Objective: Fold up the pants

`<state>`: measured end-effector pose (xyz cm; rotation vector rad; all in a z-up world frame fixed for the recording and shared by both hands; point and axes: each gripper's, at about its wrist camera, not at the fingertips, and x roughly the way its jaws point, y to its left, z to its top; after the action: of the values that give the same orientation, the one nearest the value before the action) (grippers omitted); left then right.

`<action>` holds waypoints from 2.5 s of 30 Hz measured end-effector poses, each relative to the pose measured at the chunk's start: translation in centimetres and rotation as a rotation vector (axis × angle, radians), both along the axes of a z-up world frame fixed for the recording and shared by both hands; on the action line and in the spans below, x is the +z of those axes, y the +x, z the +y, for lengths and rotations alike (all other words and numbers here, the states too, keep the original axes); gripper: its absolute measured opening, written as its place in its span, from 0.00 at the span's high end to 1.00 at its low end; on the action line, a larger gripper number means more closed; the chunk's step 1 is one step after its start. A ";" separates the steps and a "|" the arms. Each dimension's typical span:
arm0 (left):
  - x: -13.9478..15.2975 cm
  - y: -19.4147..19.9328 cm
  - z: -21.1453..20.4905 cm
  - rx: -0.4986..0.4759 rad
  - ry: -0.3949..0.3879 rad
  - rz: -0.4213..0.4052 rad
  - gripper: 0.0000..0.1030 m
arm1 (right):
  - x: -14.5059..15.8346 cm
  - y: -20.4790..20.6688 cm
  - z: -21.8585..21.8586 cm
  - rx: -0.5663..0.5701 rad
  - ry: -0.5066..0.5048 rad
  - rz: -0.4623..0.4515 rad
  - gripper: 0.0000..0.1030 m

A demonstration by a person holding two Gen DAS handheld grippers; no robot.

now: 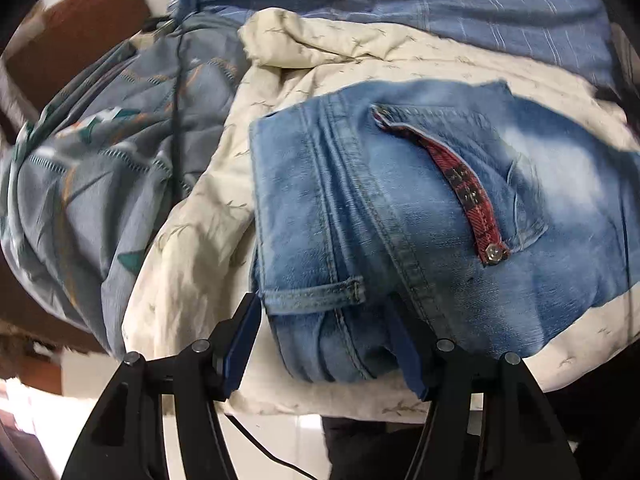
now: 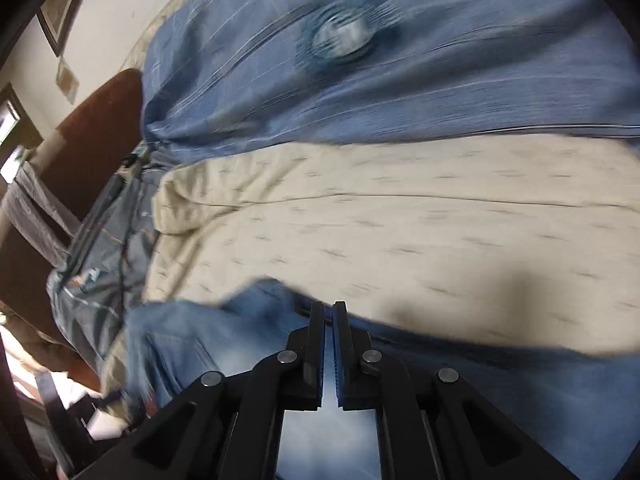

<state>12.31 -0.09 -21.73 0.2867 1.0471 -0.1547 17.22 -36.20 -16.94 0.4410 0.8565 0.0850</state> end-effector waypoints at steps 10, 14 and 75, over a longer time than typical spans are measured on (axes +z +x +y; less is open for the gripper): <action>4.2 -1.1 -6.6 -0.133 -0.073 -0.114 0.36 | -3.4 -15.1 -12.3 -0.258 -0.021 0.108 0.95; 0.0 0.3 -8.7 -0.151 0.059 -0.017 0.34 | -6.7 -17.6 -14.3 -0.335 0.013 0.151 0.95; 6.1 -4.3 -12.6 -0.228 -0.125 -0.161 0.28 | -8.1 -31.5 -14.5 -0.507 0.576 -0.235 0.44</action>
<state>7.99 -12.68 -15.68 0.2996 0.8398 -0.3952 -14.27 -50.67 -25.07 1.1538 0.4570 -0.0877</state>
